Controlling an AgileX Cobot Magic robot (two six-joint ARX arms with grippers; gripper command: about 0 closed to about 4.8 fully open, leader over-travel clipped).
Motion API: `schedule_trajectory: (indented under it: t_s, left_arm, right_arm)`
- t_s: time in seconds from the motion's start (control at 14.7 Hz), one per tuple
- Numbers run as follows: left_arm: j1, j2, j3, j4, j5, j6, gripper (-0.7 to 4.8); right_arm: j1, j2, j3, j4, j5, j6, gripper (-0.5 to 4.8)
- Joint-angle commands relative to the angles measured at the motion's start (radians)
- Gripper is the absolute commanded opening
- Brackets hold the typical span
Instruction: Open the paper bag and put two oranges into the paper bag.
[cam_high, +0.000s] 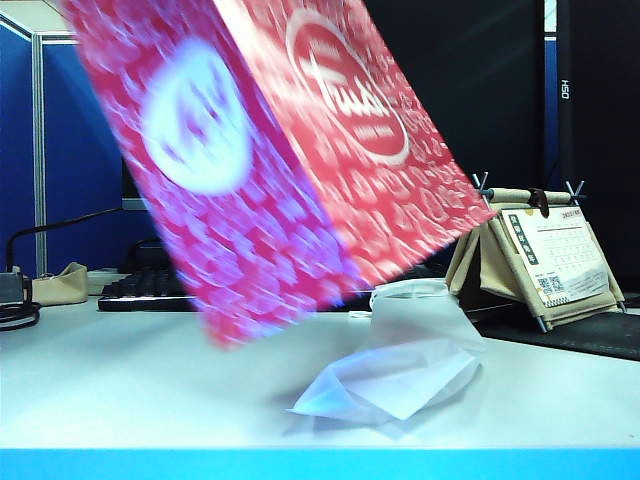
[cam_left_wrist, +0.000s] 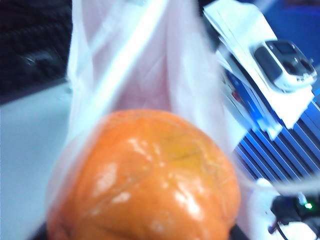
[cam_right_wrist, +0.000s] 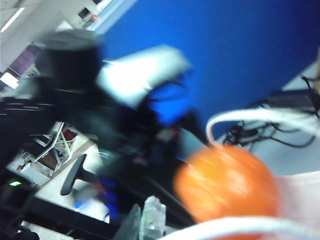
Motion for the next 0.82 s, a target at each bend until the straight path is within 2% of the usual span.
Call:
schedule_trajectory:
  t_s: [0.07, 0.14, 0.2, 0.34, 0.41, 0.48, 0.54, 0.68, 0.75, 0.82]
  left_arm:
    - [-0.074, 0.042, 0.006, 0.049, 0.006, 0.004, -0.06]
    - [-0.135, 0.069, 0.007, 0.064, -0.048, 0.004, -0.06]
    - [-0.150, 0.078, 0.012, 0.064, -0.106, 0.008, -0.06]
    - [-0.149, 0.079, 0.015, 0.087, -0.105, 0.007, -0.04]
    - [-0.149, 0.079, 0.016, 0.098, -0.098, 0.006, 0.66]
    - [-0.147, 0.079, 0.022, 0.099, -0.099, 0.005, 2.18]
    - [-0.148, 0.079, 0.034, 0.101, -0.098, 0.002, 3.36]
    - [-0.148, 0.079, 0.042, 0.117, -0.089, -0.009, 3.49]
    - [-0.148, 0.079, 0.044, 0.114, -0.089, -0.023, 4.79]
    - [-0.148, 0.080, 0.051, 0.102, -0.090, -0.022, 4.79]
  right_arm:
    - [0.000, -0.037, 0.029, 0.024, -0.008, 0.005, -0.06]
    - [-0.001, -0.052, 0.035, 0.023, -0.008, 0.005, -0.06]
    - [-0.001, -0.059, 0.035, 0.023, -0.008, 0.004, -0.06]
    - [-0.001, -0.063, 0.035, 0.023, -0.012, 0.004, -0.06]
    - [-0.001, -0.063, 0.035, 0.024, -0.012, 0.003, -0.06]
    - [-0.001, -0.063, 0.035, 0.025, -0.012, 0.003, -0.06]
    - [-0.001, -0.063, 0.035, 0.025, -0.011, 0.003, -0.06]
    - [-0.001, -0.063, 0.035, 0.026, -0.011, 0.003, -0.06]
    - [-0.001, -0.063, 0.035, 0.026, -0.011, 0.003, -0.06]
    - [-0.001, -0.063, 0.035, 0.026, -0.011, 0.003, -0.06]
